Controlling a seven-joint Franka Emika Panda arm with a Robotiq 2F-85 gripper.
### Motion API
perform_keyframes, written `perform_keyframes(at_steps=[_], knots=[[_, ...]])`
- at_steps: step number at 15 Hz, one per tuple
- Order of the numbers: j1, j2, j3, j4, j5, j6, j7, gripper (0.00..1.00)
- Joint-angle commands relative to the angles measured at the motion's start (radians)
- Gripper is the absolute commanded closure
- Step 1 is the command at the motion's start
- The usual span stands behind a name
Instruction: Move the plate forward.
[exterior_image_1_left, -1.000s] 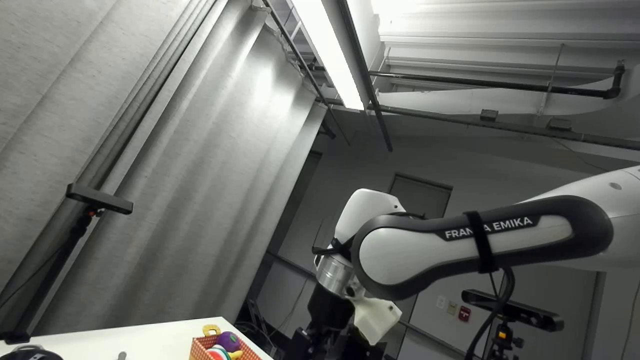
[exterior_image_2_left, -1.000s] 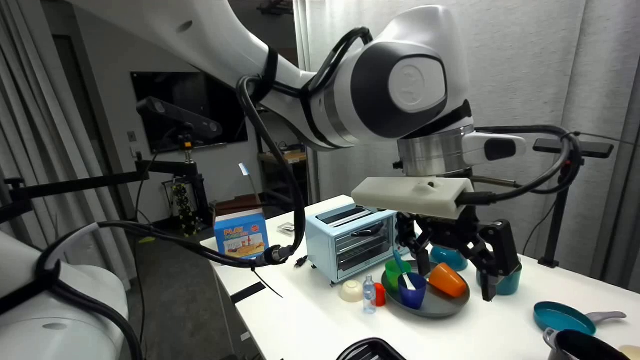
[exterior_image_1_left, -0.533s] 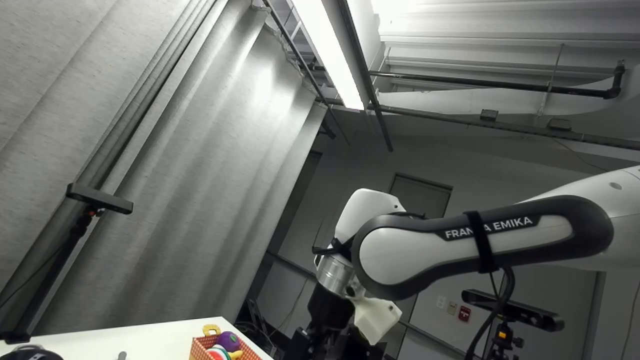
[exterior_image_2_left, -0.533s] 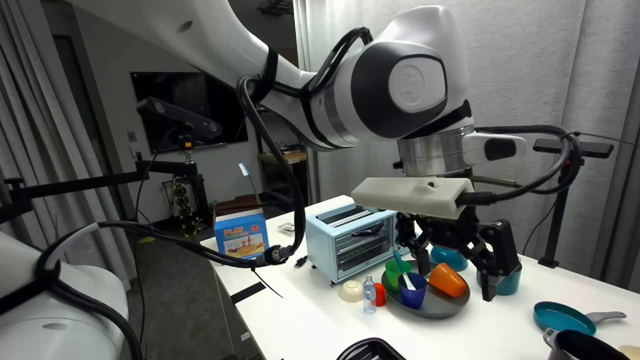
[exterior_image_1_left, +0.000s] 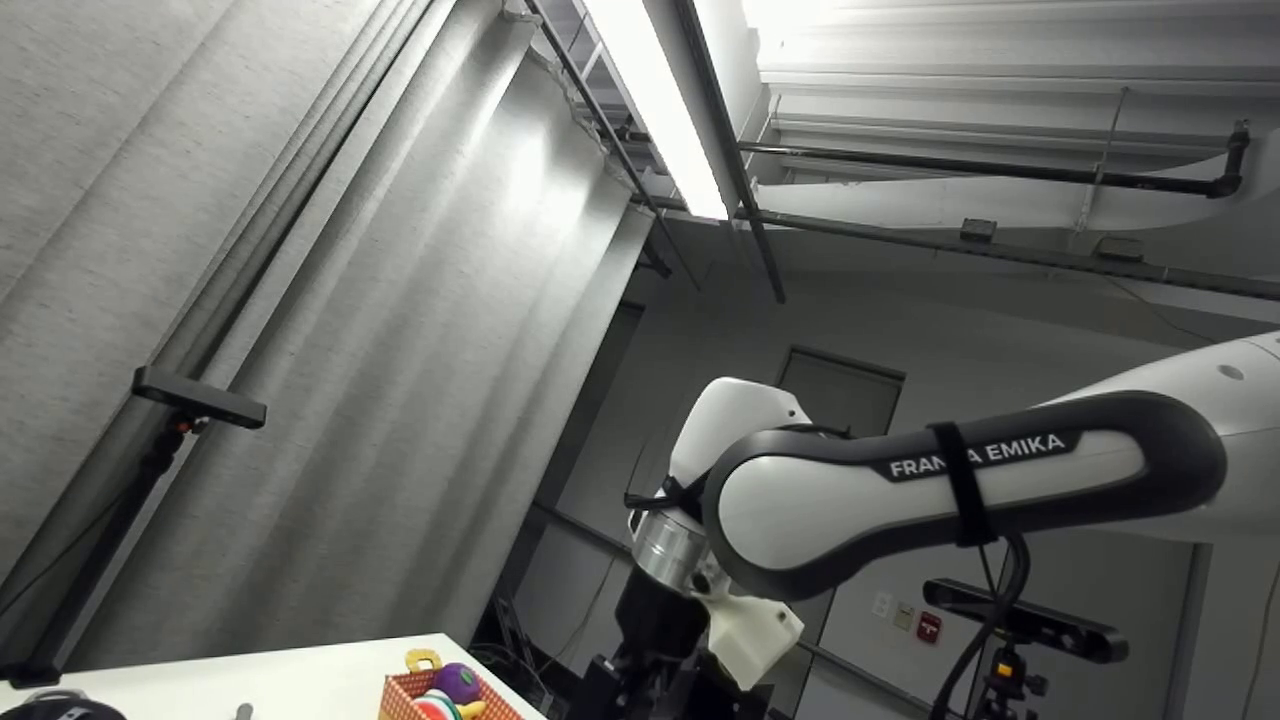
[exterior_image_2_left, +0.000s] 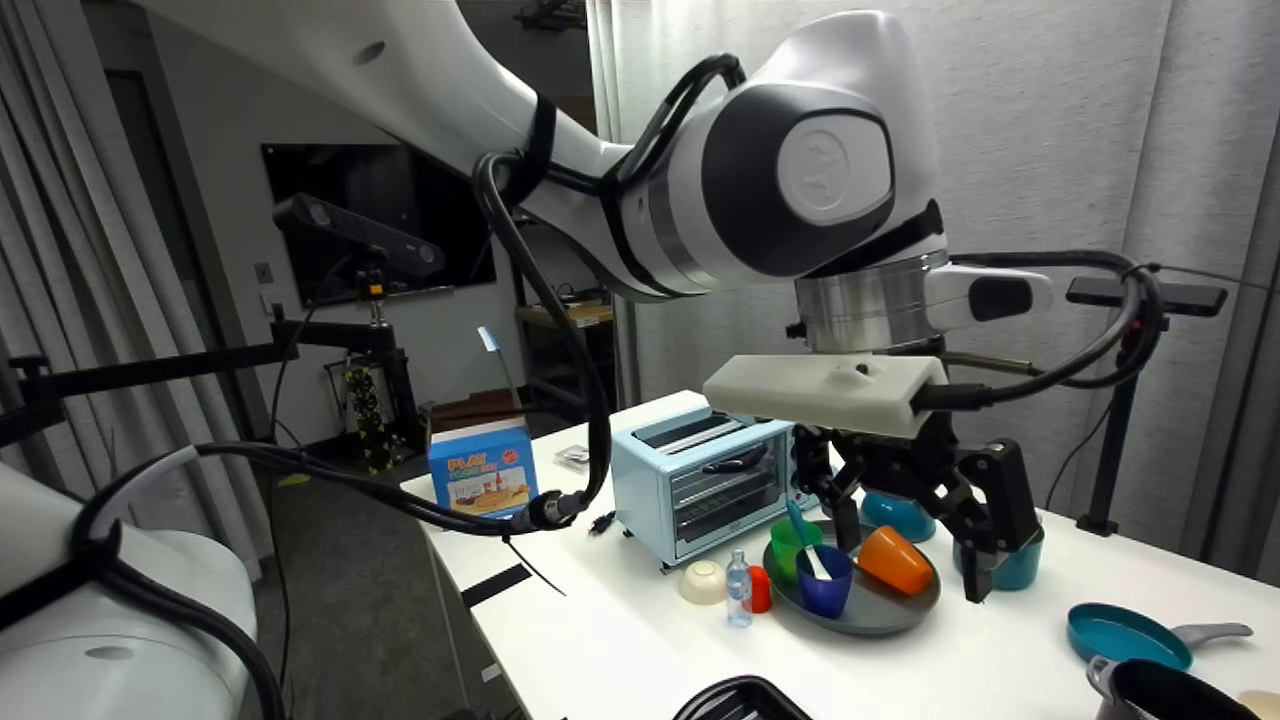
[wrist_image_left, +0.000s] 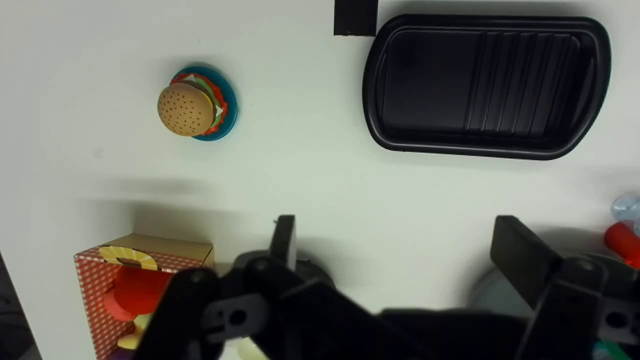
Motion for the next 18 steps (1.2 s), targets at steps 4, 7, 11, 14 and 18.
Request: perform_keyframes(at_steps=[4,7,11,14,18], knots=[[0.005,0.000,-0.004,0.002,-0.001,-0.003,0.001,0.00],[0.005,0.000,-0.004,0.002,-0.001,-0.003,0.001,0.00],[0.005,0.004,-0.004,0.004,0.000,-0.002,0.002,0.00],[0.002,0.033,0.008,0.015,-0.022,-0.002,0.017,0.00],[0.014,0.094,0.017,0.035,-0.016,0.005,0.010,0.00]])
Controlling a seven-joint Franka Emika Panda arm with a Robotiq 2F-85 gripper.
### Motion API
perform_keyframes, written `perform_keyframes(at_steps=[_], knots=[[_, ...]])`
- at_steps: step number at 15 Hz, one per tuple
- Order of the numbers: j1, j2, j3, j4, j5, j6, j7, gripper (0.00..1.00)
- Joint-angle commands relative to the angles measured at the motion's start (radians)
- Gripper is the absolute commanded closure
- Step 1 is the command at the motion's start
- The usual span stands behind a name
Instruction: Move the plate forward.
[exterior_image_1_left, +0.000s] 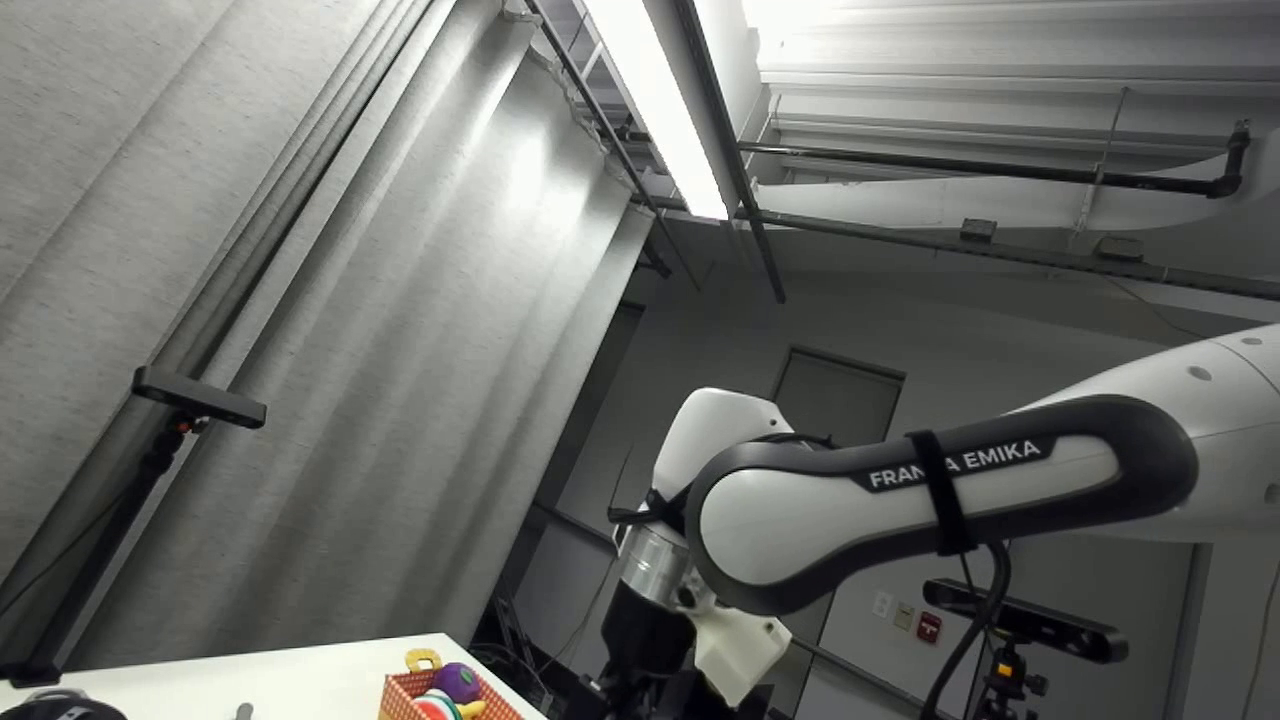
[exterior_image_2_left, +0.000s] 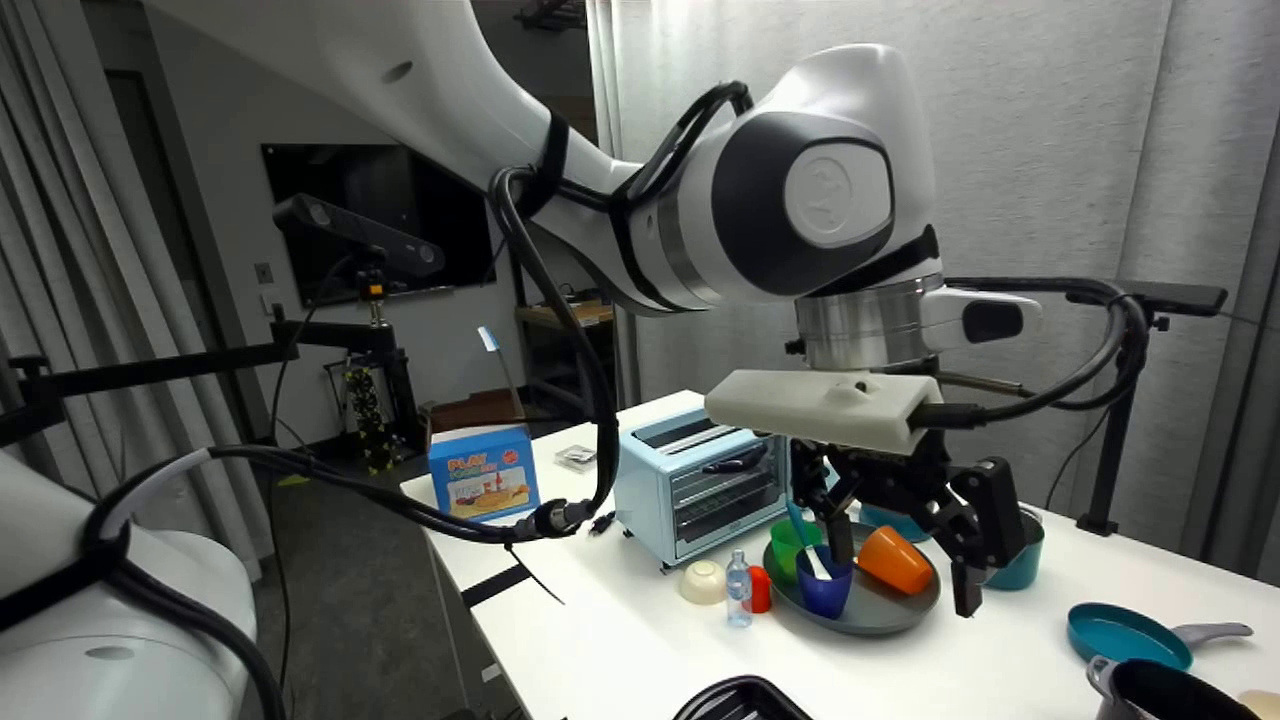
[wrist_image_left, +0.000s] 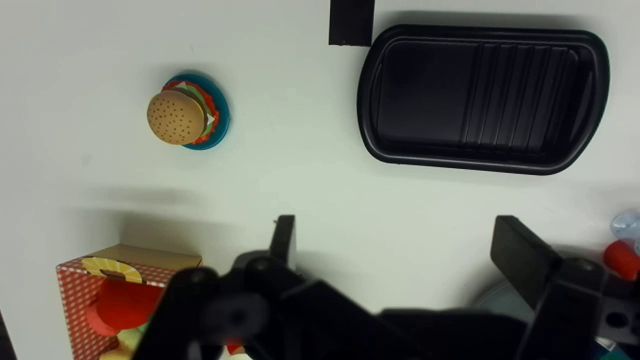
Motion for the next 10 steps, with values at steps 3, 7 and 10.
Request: perform_keyframes(at_steps=[3,7,10], knots=[[0.024,0.114,0.014,0.053,-0.013,0.016,0.008,0.00],[0.044,0.205,0.024,0.089,-0.002,0.041,-0.008,0.00],[0.061,0.269,0.030,0.114,0.000,0.079,-0.018,0.00]])
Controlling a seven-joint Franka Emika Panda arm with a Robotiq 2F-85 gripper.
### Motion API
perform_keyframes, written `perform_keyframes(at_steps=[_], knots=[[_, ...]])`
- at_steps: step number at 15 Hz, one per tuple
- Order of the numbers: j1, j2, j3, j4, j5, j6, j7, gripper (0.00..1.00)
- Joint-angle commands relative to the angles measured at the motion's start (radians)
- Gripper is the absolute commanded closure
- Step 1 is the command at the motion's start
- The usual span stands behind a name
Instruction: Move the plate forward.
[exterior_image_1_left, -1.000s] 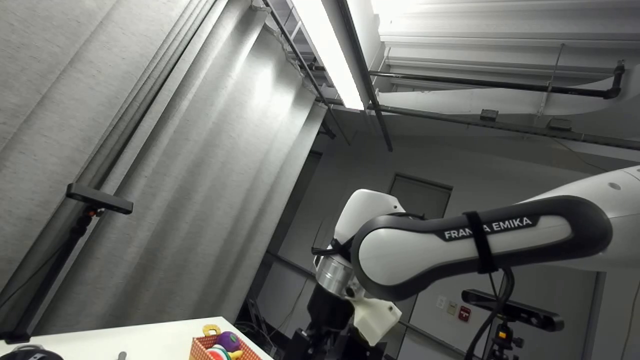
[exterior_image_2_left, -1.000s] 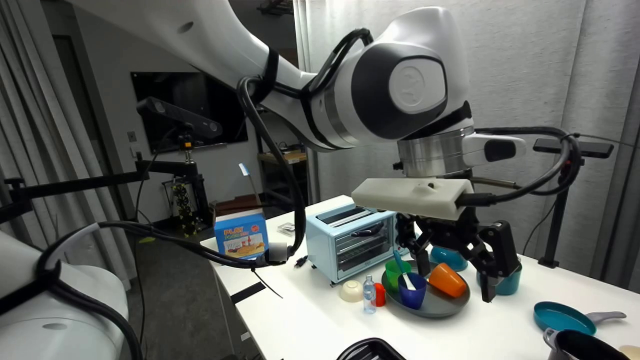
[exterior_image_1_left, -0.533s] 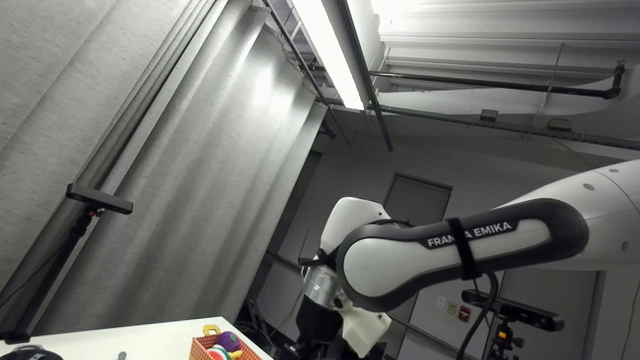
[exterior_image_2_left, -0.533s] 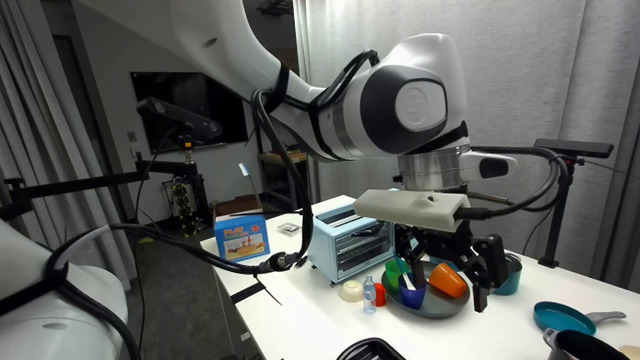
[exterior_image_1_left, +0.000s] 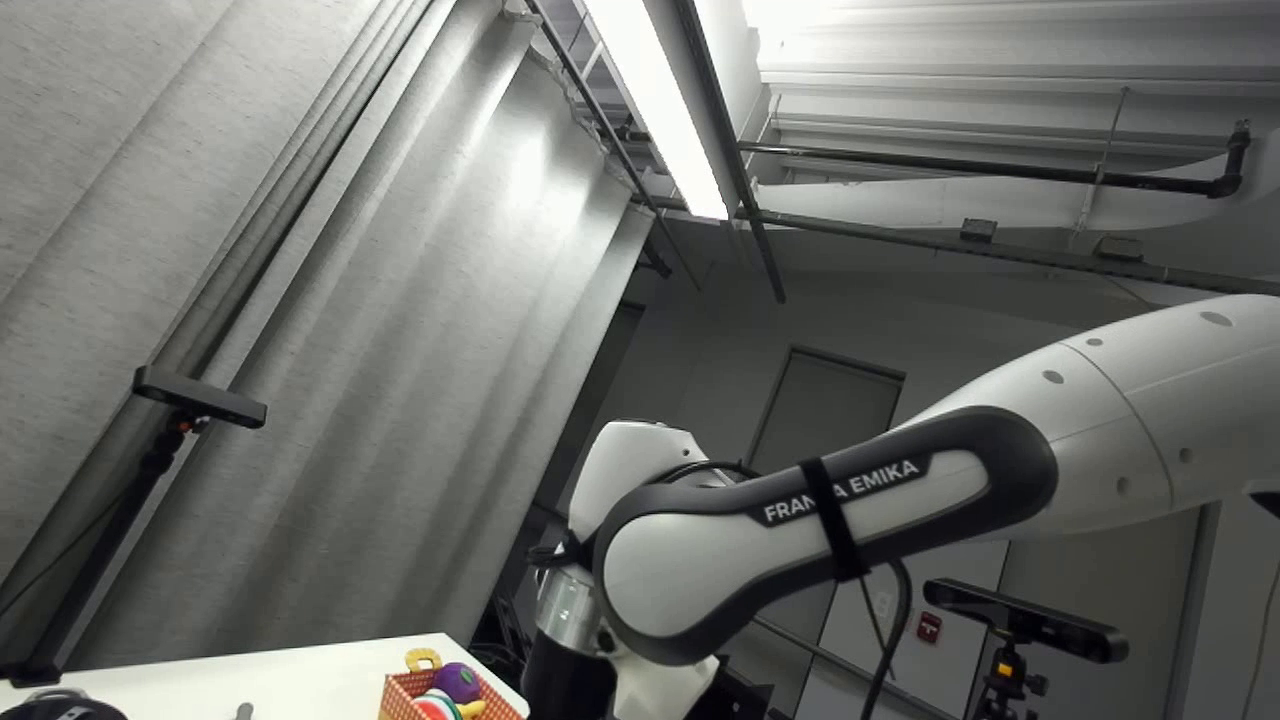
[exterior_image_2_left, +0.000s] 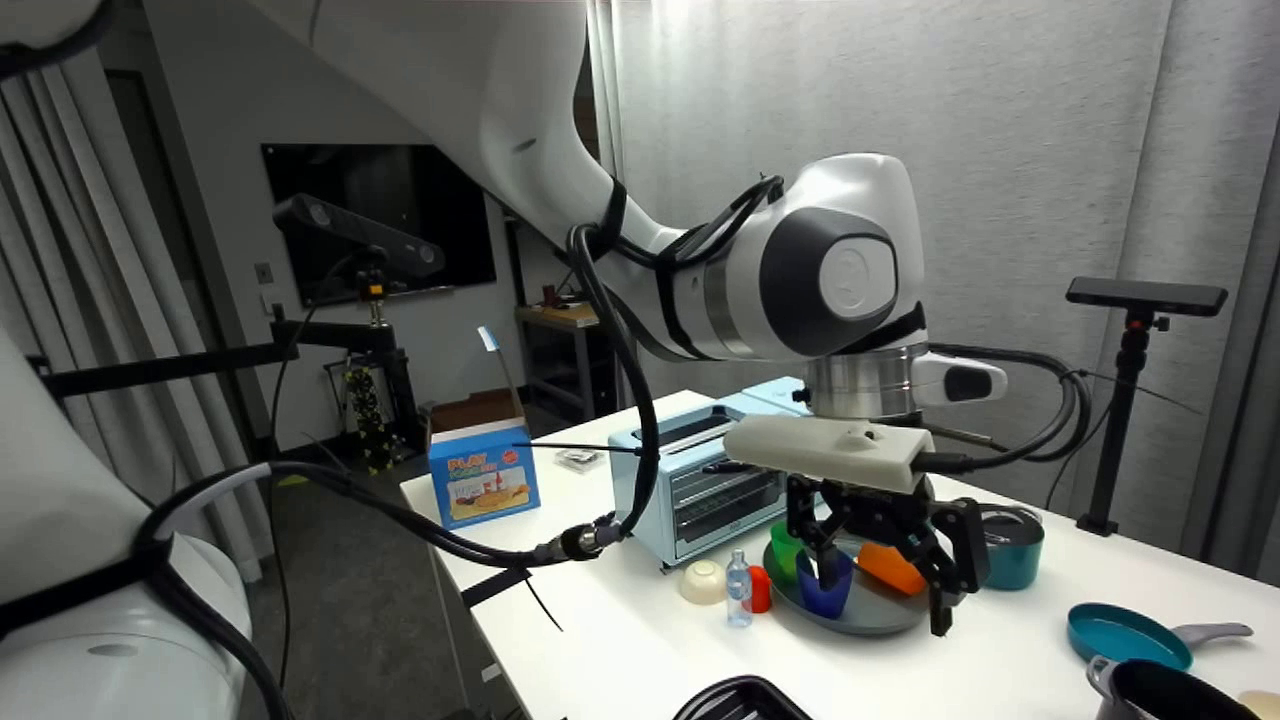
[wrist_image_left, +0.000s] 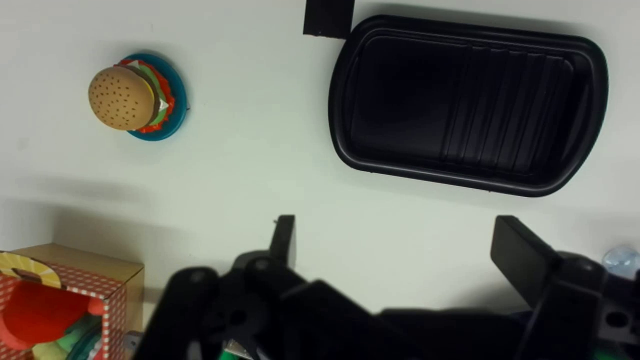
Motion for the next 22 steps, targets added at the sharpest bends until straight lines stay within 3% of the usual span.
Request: perform_keyframes(at_steps=[1,7,17,19,22], knots=[[0.023,0.094,0.003,0.055,0.001,0.048,-0.018,0.00],[0.047,0.215,0.017,0.122,0.007,0.097,-0.030,0.00],[0.076,0.421,0.049,0.306,0.014,0.074,-0.060,0.00],[0.077,0.391,0.043,0.263,0.006,0.089,-0.038,0.00],[0.087,0.422,0.049,0.293,0.006,0.089,-0.039,0.00]])
